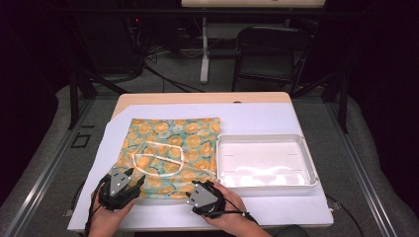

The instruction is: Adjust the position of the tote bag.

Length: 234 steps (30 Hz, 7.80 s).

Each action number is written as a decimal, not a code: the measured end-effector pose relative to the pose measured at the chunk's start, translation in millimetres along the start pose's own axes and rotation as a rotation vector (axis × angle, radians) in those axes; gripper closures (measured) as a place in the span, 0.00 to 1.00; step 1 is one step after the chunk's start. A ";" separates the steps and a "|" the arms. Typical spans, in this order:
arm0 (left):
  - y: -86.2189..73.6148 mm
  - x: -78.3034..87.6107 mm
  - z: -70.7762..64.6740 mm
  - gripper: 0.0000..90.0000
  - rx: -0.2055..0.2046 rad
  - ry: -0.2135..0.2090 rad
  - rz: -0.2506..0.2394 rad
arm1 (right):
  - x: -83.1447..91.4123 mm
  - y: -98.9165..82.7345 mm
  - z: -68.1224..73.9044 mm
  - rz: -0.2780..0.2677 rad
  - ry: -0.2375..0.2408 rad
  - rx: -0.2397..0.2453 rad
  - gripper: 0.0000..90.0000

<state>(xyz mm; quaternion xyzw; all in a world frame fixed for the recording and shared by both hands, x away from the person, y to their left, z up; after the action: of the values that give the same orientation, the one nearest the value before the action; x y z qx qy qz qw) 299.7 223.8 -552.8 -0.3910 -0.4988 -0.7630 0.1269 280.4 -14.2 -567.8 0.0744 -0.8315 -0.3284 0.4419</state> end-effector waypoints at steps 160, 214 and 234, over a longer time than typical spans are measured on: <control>167.7 12.5 -8.4 1.00 -0.126 -0.036 -0.270 | 36.9 60.1 -79.0 -0.086 -0.018 -0.240 0.76; 154.6 -18.6 -40.2 0.99 -0.189 -0.144 -0.220 | -61.4 33.8 -141.1 0.096 0.083 -0.493 1.00; 126.6 9.4 -21.1 0.56 -0.094 -0.105 -0.202 | -68.8 25.0 -155.3 0.103 0.071 -0.548 1.00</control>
<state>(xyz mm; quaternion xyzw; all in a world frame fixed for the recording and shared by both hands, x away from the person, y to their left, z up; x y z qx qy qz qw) 357.4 148.0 -466.3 -0.3837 -0.5054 -0.7728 0.0045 447.5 -41.0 -538.5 -0.0789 -0.6982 -0.5154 0.4906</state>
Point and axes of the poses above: each handheld gripper's, and its own axes: x roughly backward along the jaws, y roughly out of its top, z roughly to its left, the point moved 5 cm from there along -x, roughly forward along the jaws, and after that the axes turned 13 degrees about z, right-handed, at the moved point
